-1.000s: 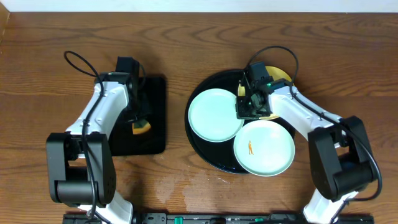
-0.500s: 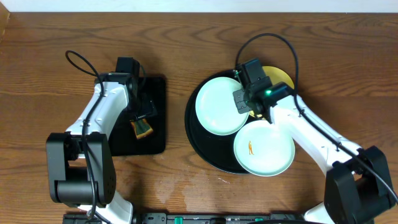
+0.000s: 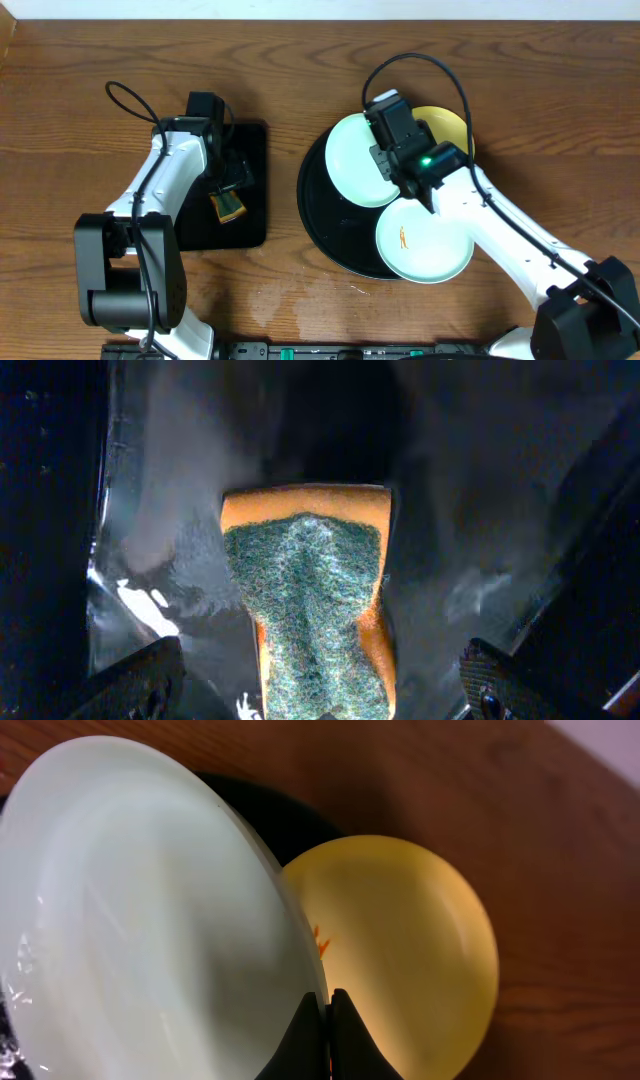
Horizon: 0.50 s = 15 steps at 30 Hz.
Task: Clean dirty plates on tray and stack at the side
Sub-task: 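Grip the rim of the pale green plate with the right gripper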
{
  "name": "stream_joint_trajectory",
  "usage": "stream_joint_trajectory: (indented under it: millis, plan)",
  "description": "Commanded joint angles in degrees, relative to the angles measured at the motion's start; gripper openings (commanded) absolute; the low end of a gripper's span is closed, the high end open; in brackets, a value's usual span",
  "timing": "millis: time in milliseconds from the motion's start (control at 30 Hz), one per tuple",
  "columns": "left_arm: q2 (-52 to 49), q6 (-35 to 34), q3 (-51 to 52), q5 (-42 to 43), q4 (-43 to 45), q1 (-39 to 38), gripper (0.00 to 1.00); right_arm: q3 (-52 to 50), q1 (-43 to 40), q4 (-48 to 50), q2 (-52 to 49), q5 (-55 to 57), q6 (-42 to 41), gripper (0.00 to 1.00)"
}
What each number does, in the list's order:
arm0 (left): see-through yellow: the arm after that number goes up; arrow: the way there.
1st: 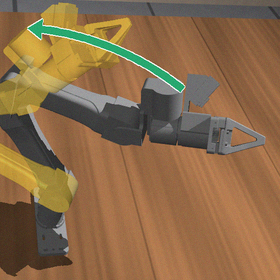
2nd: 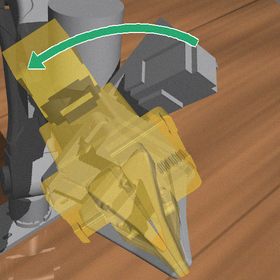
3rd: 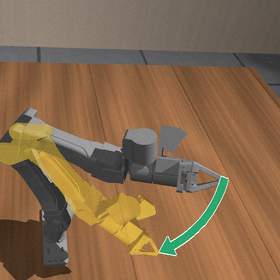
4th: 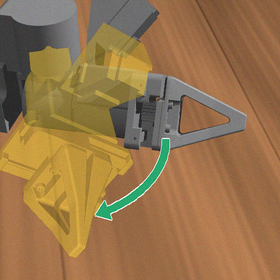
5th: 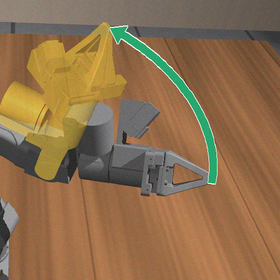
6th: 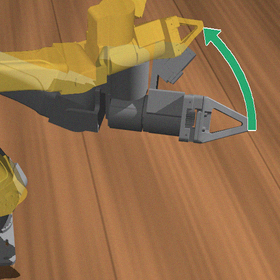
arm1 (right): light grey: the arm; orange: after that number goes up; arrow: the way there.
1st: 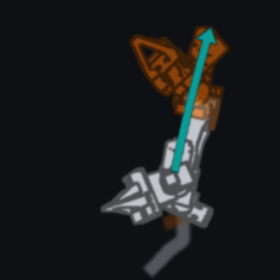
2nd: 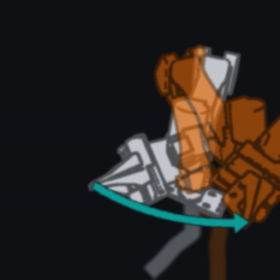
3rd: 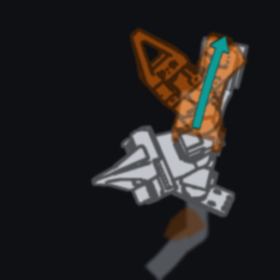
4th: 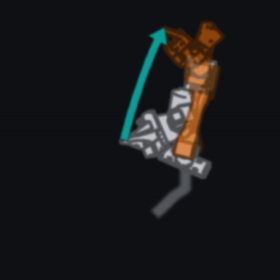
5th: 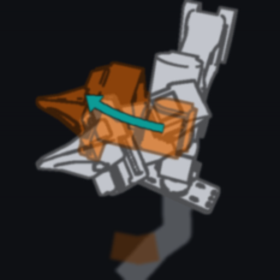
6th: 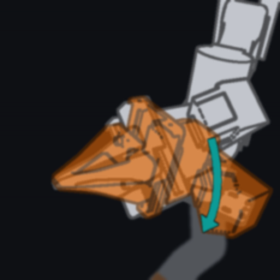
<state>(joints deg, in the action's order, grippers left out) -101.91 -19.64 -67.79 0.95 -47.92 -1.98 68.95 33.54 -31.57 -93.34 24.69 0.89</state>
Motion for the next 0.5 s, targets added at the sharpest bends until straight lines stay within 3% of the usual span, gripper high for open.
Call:
stream_joint_trajectory:
  millis: [0, 200, 467]
  plan:
    - [-0.2, -0.1, 0.0, -0.3, -0.2, 0.2, 0.89, 1.4, 2.1, 1.2, 1.5, 6.8, 3.4, 0.01]
    - [-0.2, -0.1, 0.0, -0.3, -0.2, 0.2, 0.89, 1.4, 5.6, 3.2, 3.3, 10.3, 6.7, 0.01]
    - [-0.2, -0.1, 0.0, -0.3, -0.2, 0.2, 0.89, 1.4, 12.8, 5.9, 5.7, 22.9, 14.8, 0.01]
